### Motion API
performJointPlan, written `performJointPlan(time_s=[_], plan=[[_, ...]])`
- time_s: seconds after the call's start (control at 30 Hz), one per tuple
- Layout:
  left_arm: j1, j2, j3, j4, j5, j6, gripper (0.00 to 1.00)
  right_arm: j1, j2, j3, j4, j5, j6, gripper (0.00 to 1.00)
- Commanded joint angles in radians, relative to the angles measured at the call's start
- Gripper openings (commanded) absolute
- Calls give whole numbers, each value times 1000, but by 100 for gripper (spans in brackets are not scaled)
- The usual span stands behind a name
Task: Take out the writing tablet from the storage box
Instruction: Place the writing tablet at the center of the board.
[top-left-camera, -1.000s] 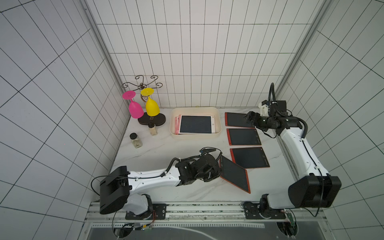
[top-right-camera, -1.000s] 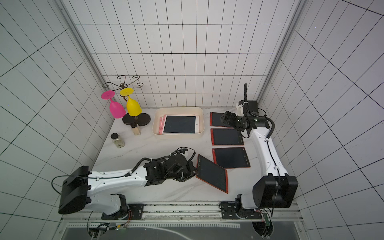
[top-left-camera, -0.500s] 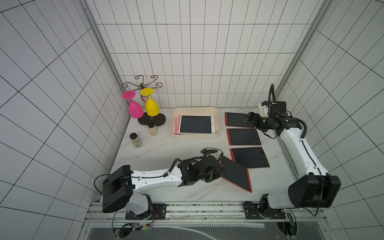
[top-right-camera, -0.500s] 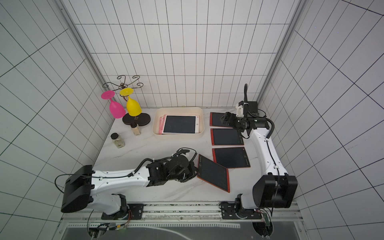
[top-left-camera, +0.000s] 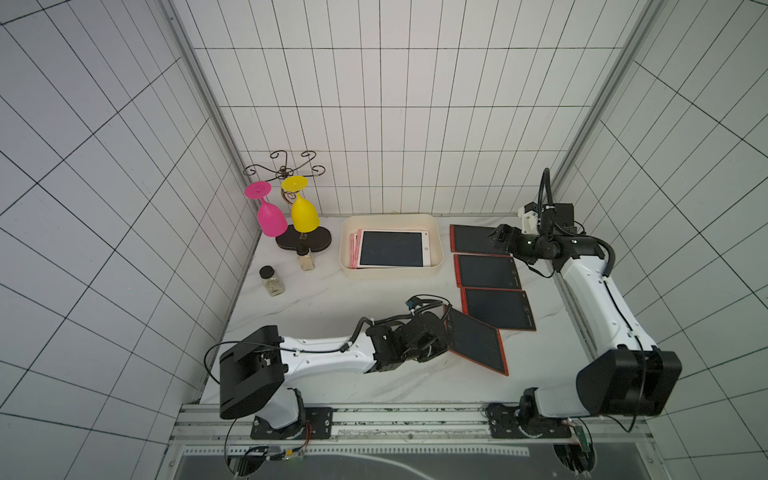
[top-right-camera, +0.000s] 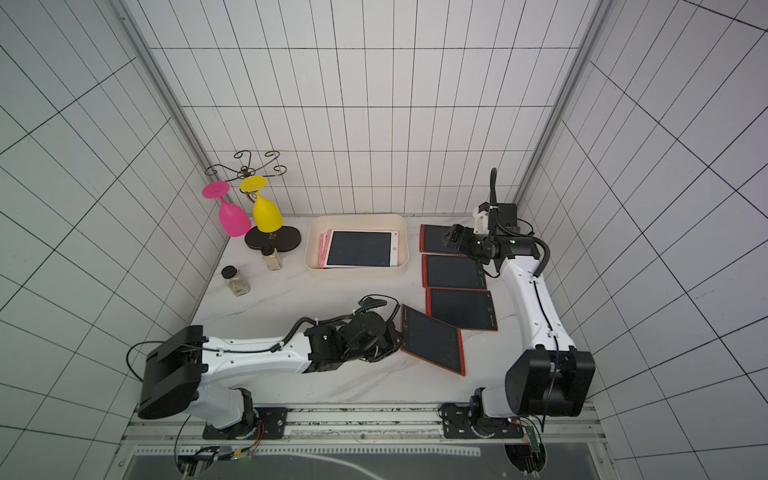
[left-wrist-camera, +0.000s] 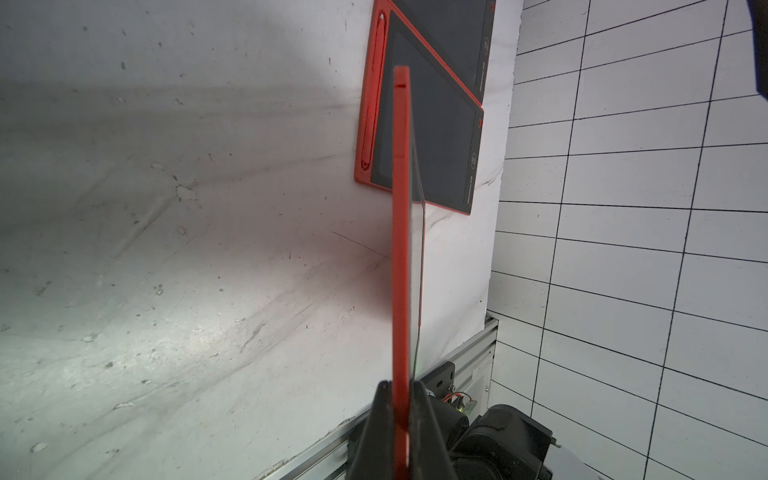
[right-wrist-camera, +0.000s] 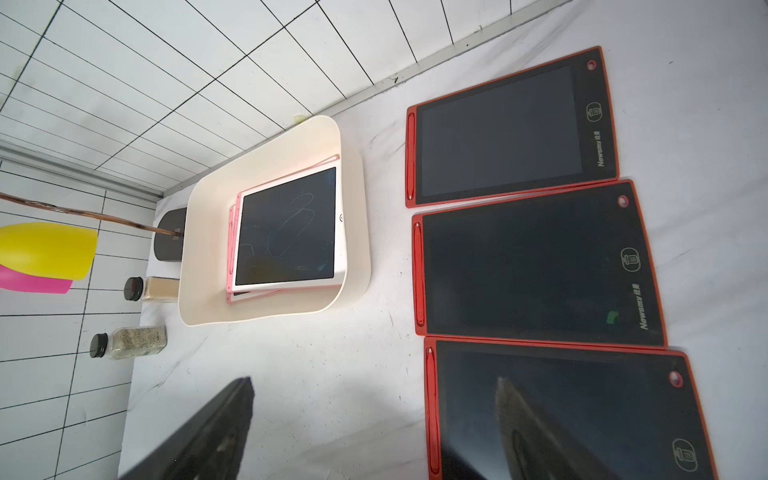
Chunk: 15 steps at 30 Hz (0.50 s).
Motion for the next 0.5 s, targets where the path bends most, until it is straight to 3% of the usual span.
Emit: performJointPlan(time_s=[0.0, 0.47], plan=[[-15, 30, 22, 12, -23, -16, 0, -13, -9, -39, 14, -21, -16, 92], [-76, 125, 50, 82, -36, -59, 0, -21, -16, -43, 18, -30, -22, 92]])
